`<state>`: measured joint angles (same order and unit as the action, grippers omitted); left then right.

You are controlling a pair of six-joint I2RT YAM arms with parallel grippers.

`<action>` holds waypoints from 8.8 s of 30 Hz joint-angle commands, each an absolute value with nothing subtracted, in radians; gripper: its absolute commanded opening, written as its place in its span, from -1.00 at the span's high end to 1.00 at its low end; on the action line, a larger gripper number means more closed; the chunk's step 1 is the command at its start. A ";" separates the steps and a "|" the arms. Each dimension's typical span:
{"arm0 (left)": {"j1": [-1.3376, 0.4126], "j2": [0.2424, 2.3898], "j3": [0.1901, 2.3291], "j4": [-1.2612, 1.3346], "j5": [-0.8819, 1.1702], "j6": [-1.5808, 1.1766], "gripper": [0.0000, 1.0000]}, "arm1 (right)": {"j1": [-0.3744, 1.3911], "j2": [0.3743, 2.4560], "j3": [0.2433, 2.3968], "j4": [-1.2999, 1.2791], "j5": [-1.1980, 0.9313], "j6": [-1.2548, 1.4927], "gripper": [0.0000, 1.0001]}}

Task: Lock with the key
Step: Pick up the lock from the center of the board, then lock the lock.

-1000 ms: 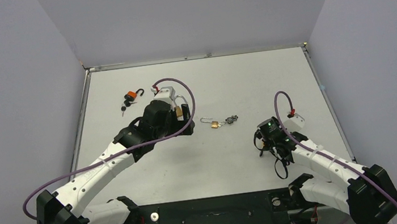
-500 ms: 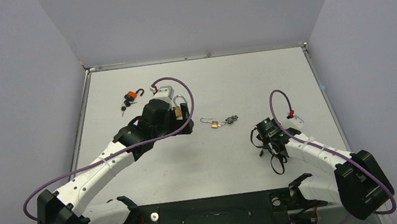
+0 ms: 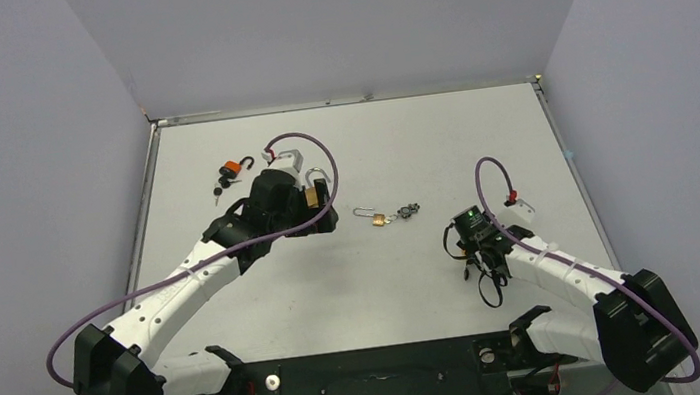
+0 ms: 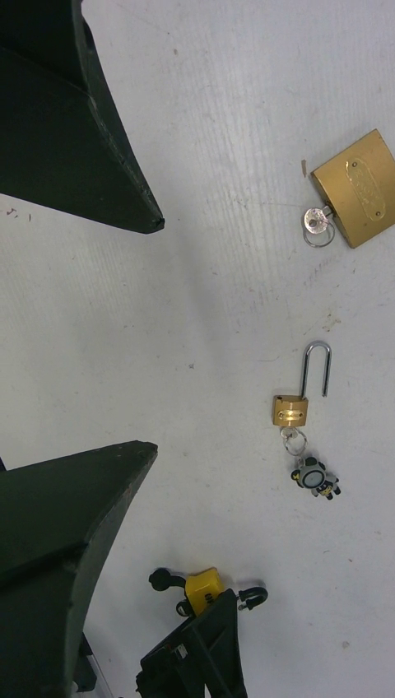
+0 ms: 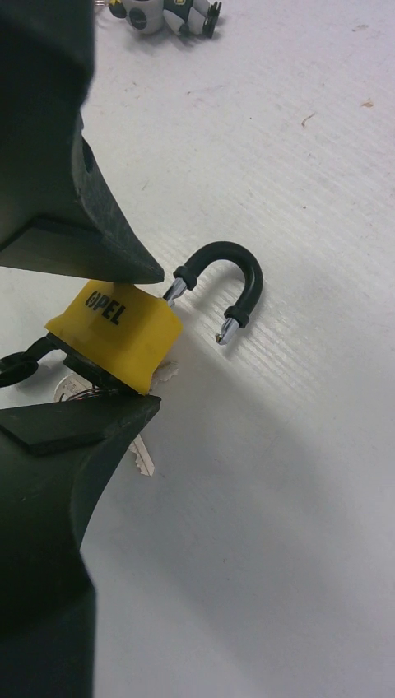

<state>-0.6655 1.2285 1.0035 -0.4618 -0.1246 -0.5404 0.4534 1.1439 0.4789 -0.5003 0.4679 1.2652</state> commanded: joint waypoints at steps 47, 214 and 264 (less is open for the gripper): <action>-0.568 1.114 1.188 -0.086 0.682 -0.337 -0.36 | 0.732 1.025 1.033 -0.158 -0.501 0.593 1.00; -0.720 1.222 1.364 -0.480 0.690 -0.339 0.78 | 0.767 0.995 1.251 -0.498 -0.309 0.470 1.00; -0.562 1.069 1.498 -0.167 0.889 -0.592 1.00 | 0.564 0.909 1.086 0.153 -0.718 0.593 -0.62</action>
<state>-0.5854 1.0878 1.4784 -0.4397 0.7254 -0.4561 0.5640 0.9062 1.0531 0.0162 -0.5438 0.5640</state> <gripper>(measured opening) 0.058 0.827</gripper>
